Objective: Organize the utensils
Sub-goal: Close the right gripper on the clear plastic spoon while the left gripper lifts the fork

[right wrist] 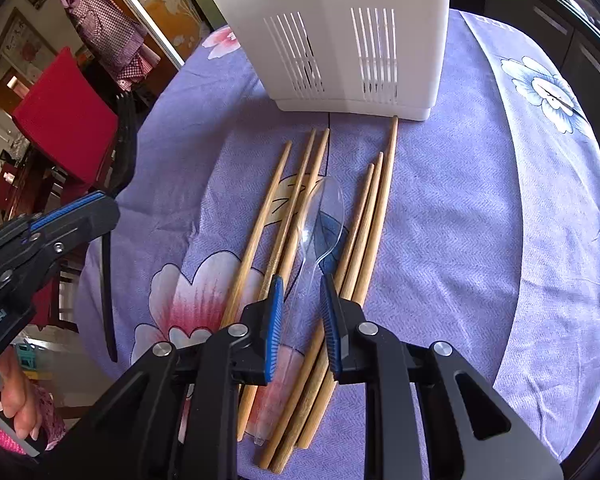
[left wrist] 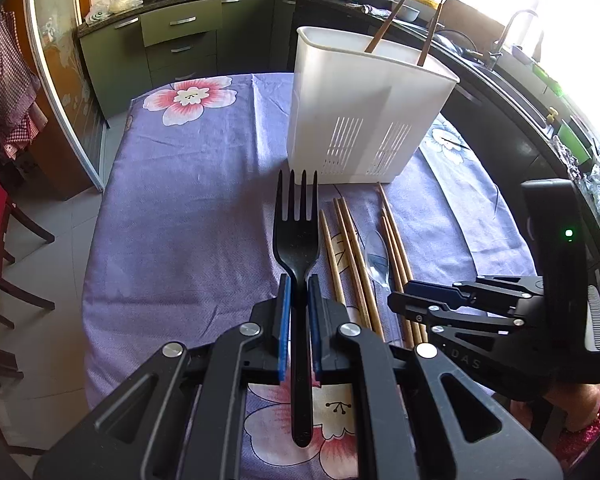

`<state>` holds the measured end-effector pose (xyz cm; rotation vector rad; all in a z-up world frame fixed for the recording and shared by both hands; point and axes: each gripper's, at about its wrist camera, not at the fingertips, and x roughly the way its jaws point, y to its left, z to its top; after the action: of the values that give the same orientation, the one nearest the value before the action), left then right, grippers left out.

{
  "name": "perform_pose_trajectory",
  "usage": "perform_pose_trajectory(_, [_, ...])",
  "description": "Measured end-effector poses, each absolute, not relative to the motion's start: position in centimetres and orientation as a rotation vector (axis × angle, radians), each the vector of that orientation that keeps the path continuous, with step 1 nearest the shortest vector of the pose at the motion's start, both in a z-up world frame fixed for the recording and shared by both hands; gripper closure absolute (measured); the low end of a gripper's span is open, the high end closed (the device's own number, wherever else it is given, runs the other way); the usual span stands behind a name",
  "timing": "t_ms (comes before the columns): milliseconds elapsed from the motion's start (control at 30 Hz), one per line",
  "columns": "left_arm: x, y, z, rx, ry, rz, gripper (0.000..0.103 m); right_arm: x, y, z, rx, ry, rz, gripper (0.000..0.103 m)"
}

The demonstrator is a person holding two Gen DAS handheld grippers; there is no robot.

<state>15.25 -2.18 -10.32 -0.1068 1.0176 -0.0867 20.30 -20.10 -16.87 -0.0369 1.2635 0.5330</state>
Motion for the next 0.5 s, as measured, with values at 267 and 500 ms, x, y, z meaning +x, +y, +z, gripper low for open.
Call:
perform_pose_trajectory(267, [14.7, -1.7, -9.8, -0.111, 0.978, -0.106, 0.094, 20.4, -18.5, -18.0, -0.093, 1.282, 0.472, 0.090])
perform_pose_trajectory(500, [14.2, -1.4, -9.7, -0.112, 0.969, -0.114, 0.094, 20.7, -17.5, -18.5, -0.125, 1.280, 0.439, 0.091])
